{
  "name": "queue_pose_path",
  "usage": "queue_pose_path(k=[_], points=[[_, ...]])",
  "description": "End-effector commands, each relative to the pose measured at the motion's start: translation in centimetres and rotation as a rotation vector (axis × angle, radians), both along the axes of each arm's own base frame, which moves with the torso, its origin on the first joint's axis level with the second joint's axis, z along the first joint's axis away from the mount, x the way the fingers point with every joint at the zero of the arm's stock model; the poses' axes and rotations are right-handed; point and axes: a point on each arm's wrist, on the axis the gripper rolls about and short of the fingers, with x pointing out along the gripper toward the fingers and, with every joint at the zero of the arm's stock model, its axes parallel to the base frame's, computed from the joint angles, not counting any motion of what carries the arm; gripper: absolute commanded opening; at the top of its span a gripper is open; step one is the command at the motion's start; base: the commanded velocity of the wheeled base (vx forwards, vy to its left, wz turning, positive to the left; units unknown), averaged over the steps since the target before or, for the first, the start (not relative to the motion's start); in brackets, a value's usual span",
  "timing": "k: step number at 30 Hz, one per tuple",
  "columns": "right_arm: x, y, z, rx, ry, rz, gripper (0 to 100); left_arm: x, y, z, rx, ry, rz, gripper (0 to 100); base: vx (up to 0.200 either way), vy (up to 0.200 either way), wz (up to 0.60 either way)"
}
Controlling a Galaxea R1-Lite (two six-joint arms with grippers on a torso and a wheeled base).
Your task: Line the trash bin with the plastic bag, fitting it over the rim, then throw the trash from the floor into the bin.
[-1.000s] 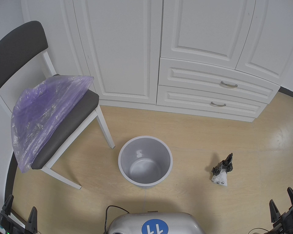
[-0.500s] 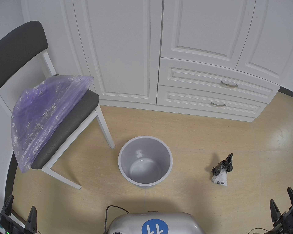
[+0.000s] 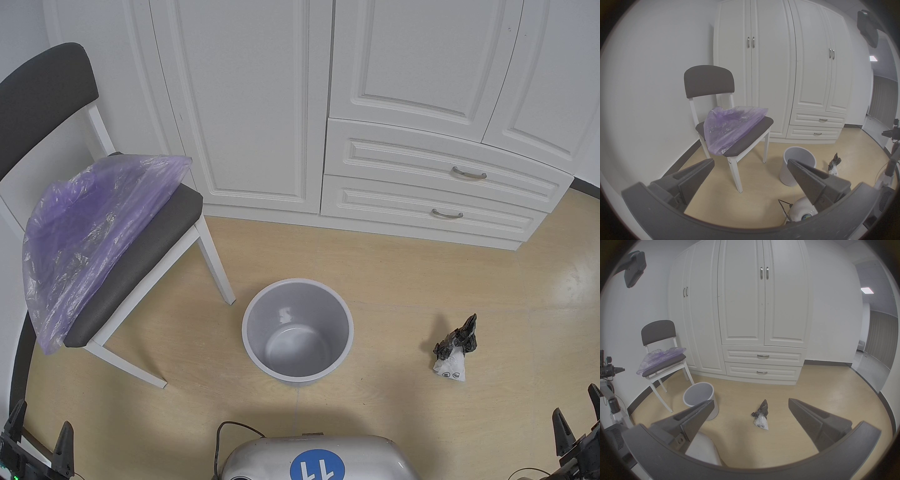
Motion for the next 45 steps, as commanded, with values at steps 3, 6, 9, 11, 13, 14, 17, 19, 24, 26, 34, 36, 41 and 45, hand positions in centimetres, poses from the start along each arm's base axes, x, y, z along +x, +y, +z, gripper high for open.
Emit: queue_pose_path(k=[3, 6, 9, 11, 13, 14, 17, 19, 24, 26, 34, 36, 41, 45], points=[[0.0, 0.0, -0.5, -0.002, 0.002, -0.003, 100, 0.0, 0.0, -0.5, 0.007, 0.003, -0.002, 100, 0.000, 0.000, 0.00], [0.0, 0.0, -0.5, -0.004, 0.002, -0.003, 100, 0.0, 0.0, -0.5, 0.010, 0.003, -0.005, 100, 0.000, 0.000, 0.00], [0.0, 0.0, -0.5, -0.011, 0.002, -0.004, 100, 0.0, 0.0, -0.5, 0.016, 0.003, -0.008, 100, 0.000, 0.000, 0.00], [0.0, 0.0, -0.5, -0.031, 0.001, -0.001, 100, 0.0, -0.1, -0.5, 0.036, 0.002, -0.027, 100, 0.000, 0.000, 0.00], [0.0, 0.0, -0.5, -0.039, 0.001, 0.001, 100, 0.0, -0.1, -0.5, 0.040, 0.002, -0.034, 100, 0.000, 0.000, 0.00], [0.0, 0.0, -0.5, -0.039, 0.001, 0.001, 100, 0.0, -0.1, -0.5, 0.040, 0.002, -0.034, 100, 0.000, 0.000, 0.00], [0.0, 0.0, -0.5, -0.037, 0.000, 0.002, 100, 0.0, -0.1, -0.5, 0.037, 0.002, -0.031, 100, 0.000, 0.000, 0.00], [0.0, 0.0, -0.5, -0.024, -0.003, 0.001, 100, 0.0, 0.0, -0.5, 0.010, 0.002, -0.017, 100, 0.000, 0.000, 0.00], [0.0, 0.0, -0.5, 0.024, -0.001, -0.013, 100, 0.0, 0.1, -0.5, -0.053, -0.002, 0.029, 100, 0.000, 0.000, 0.00], [0.0, 0.0, -0.5, 0.009, -0.001, -0.016, 100, 0.0, 0.1, -0.5, -0.033, -0.001, 0.027, 100, 0.000, 0.000, 0.00], [0.0, 0.0, -0.5, 0.019, -0.006, -0.016, 100, 0.0, 0.0, -0.5, -0.026, -0.005, 0.015, 100, 0.000, 0.000, 0.00], [0.0, 0.0, -0.5, 0.027, -0.006, -0.023, 100, 0.0, 0.0, -0.5, -0.047, -0.006, 0.024, 100, 0.000, 0.000, 0.00], [0.0, 0.0, -0.4, -0.051, -0.010, 0.000, 100, -0.5, 0.0, 2.1, 0.058, -0.166, 0.006, 100, 0.000, 0.000, 0.00], [0.0, 0.0, -0.3, -0.024, -0.020, 0.006, 100, -1.4, -0.3, 4.6, 0.085, -0.265, -0.116, 100, 0.000, 0.000, 0.00]])
